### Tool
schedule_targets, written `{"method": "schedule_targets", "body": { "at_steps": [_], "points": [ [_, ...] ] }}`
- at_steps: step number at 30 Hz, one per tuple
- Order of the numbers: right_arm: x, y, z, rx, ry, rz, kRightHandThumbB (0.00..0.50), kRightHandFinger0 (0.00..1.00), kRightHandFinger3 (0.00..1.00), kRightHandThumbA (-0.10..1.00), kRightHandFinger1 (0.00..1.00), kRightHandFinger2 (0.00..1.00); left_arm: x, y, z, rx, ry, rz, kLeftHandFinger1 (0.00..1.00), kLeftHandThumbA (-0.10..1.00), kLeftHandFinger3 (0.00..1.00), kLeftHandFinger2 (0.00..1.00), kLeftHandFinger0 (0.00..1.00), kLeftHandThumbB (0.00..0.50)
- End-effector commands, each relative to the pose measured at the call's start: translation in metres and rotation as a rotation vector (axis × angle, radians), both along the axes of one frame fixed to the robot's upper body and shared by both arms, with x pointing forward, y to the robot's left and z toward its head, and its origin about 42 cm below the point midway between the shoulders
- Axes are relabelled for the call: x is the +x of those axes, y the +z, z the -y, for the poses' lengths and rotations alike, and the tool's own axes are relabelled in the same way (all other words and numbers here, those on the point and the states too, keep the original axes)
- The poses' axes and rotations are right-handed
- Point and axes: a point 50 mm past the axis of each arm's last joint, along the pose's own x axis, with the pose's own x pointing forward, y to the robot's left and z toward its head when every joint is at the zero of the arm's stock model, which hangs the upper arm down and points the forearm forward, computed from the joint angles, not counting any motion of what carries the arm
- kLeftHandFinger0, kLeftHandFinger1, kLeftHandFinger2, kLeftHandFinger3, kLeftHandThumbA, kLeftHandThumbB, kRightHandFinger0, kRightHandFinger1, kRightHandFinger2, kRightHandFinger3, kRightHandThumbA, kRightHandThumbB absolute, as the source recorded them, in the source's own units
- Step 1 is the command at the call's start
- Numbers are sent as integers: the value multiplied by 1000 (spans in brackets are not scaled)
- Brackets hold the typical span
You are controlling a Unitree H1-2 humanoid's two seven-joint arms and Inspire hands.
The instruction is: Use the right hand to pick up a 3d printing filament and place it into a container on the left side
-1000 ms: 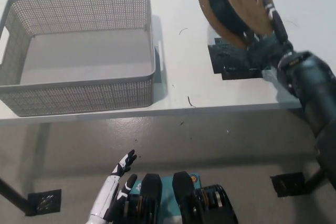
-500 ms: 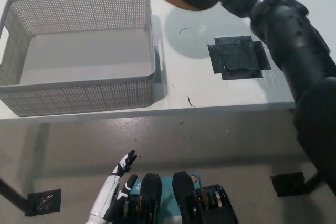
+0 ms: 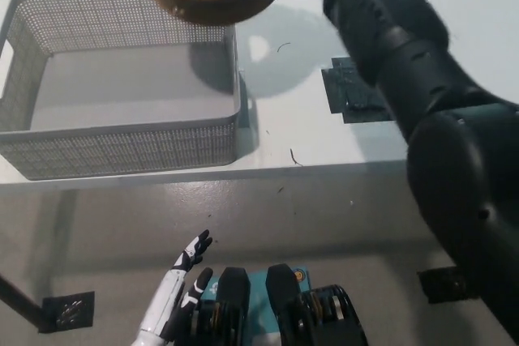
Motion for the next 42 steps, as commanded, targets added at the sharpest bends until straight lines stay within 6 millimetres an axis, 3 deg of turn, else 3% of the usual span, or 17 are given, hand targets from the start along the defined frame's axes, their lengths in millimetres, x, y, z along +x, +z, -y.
{"method": "schedule_targets", "body": {
  "at_steps": [1, 2, 3, 4, 6, 7, 8, 9, 11, 13, 14, 16, 20, 30, 34, 38, 42],
  "points": [
    [-9, 61, -33, -153, -13, 253, 129, 0, 1000, -100, 158, 639, 7, 14, -2, 8, -36, 77, 1000, 1000, 1000, 1000, 1000, 198],
    [-10, 60, -36, -170, -13, 258, 130, 0, 1000, -100, 185, 681, 7, 15, -3, 8, -37, 79, 1000, 1000, 1000, 1000, 1000, 198],
    [-13, 57, -43, -197, -19, 261, 143, 0, 611, -100, 296, 821, 9, 16, -2, 10, -38, 83, 1000, 1000, 1000, 1000, 1000, 194],
    [-14, 56, -47, -214, -21, 257, 155, 22, 824, -100, 343, 890, 9, 16, -3, 10, -40, 83, 1000, 1000, 1000, 1000, 1000, 193],
    [-19, 54, -59, -306, -12, 264, 153, 98, 489, -100, 497, 980, 13, 17, -2, 3, -43, 81, 1000, 1000, 1000, 1000, 1000, 204],
    [-21, 52, -66, -325, 7, 261, 152, 61, 496, -100, 530, 992, 14, 17, -3, 6, -44, 81, 1000, 1000, 1000, 1000, 1000, 214],
    [-23, 48, -73, -350, 28, 259, 154, 74, 727, -100, 562, 1000, 14, 17, -2, 1, -48, 78, 1000, 1000, 1000, 1000, 1000, 213],
    [-24, 46, -75, -365, 37, 257, 159, 80, 781, -100, 566, 1000, 15, 17, -2, -1, -52, 77, 1000, 1000, 1000, 1000, 1000, 213],
    [-27, 36, -82, -388, 95, 271, 191, 95, 556, -100, 486, 830, 14, 19, 0, -5, -58, 84, 1000, 1000, 1000, 1000, 1000, 180],
    [-30, 24, -90, -394, 187, 256, 294, 744, 960, 199, 1000, 1000, 15, 20, 0, -2, -63, 85, 1000, 1000, 1000, 1000, 1000, 175],
    [-32, 18, -93, -365, 275, 227, 393, 1000, 1000, 390, 1000, 1000, 15, 20, 0, 4, -63, 86, 1000, 1000, 1000, 1000, 1000, 181],
    [-34, 13, -95, -339, 380, 211, 499, 1000, 1000, 574, 1000, 1000, 16, 21, -1, 7, -68, 89, 1000, 1000, 1000, 1000, 1000, 183],
    [-33, 15, -94, -359, 399, 230, 500, 1000, 1000, 825, 1000, 1000, 21, 23, -1, 17, -83, 94, 1000, 1000, 1000, 1000, 1000, 186],
    [-25, 44, -77, -377, 338, 308, 497, 1000, 1000, 972, 1000, 1000, 23, 23, 1, 19, -90, 91, 1000, 1000, 1000, 1000, 1000, 181],
    [-15, 75, -44, -442, 262, 444, 416, 1000, 1000, 1000, 1000, 1000, 23, 25, 1, 12, -90, 95, 1000, 1000, 1000, 1000, 1000, 181],
    [-8, 115, -9, -359, 212, 481, 488, 1000, 1000, 1000, 1000, 1000, 25, 27, -3, 10, -84, 97, 1000, 1000, 1000, 1000, 1000, 197],
    [-8, 163, 43, -338, 192, 612, 467, 1000, 1000, 1000, 1000, 1000, 25, 25, -3, 12, -82, 91, 1000, 1000, 1000, 1000, 1000, 196]
  ]
}}
